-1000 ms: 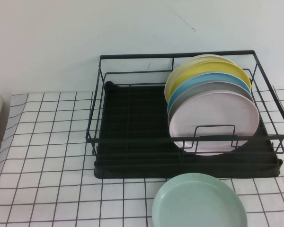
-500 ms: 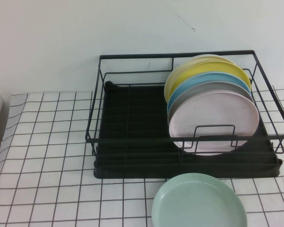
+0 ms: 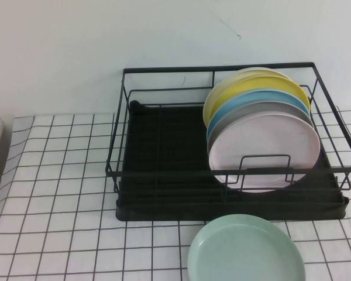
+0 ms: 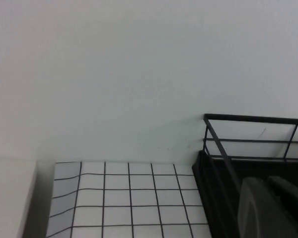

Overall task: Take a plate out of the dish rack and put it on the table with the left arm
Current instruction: Grasp the plate from the shelf

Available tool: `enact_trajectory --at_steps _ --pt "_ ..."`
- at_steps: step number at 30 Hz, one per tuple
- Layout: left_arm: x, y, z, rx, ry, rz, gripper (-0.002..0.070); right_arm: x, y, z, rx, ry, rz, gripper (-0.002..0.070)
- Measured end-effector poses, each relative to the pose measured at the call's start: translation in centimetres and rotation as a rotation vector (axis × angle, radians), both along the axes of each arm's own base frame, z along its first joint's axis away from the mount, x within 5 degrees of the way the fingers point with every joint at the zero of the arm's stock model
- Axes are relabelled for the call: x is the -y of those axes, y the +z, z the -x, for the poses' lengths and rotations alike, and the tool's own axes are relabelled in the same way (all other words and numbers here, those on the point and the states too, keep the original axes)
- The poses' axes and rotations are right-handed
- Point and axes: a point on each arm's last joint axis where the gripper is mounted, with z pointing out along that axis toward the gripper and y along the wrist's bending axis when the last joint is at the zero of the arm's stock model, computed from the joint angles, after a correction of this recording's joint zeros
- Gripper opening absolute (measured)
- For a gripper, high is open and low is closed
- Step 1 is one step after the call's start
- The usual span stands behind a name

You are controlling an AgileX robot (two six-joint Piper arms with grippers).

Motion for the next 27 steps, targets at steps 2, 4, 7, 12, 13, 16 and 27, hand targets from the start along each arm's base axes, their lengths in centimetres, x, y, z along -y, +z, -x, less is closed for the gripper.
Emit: enact_trajectory --at_steps 2,4,7,12,13,16,27 --pt "0.1 0.3 -1.7 -0.018 -0.007 0.022 -0.0004 0.0 0.0 0.0 0.000 0.000 0.000 -0.0003" --pt "0.5 0.4 -3.7 -0.064 -0.043 -0.031 -0.0004 0.0 0.0 0.0 0.000 0.000 0.000 -0.0003" --pt "1.9 0.5 -6.6 -0.155 -0.177 -0.169 -0.0004 0.0 0.0 0.0 0.000 0.000 0.000 -0.0003" --pt "6.1 0.9 -11.3 -0.204 -0.479 -0.401 -0.0004 0.0 0.0 0.0 0.000 0.000 0.000 -0.0003" --pt "7.2 0.7 -12.1 -0.206 -0.531 -0.435 -0.0004 0.0 0.0 0.0 0.000 0.000 0.000 -0.0003" --pt "10.8 0.6 -14.4 -0.157 -0.647 -0.532 -0.0004 0.0 0.0 0.0 0.000 0.000 0.000 -0.0003" --pt "20.1 -3.4 -20.2 -0.147 -0.808 -0.618 0.0001 0.0 0.0 0.0 0.000 0.000 0.000 -0.0003"
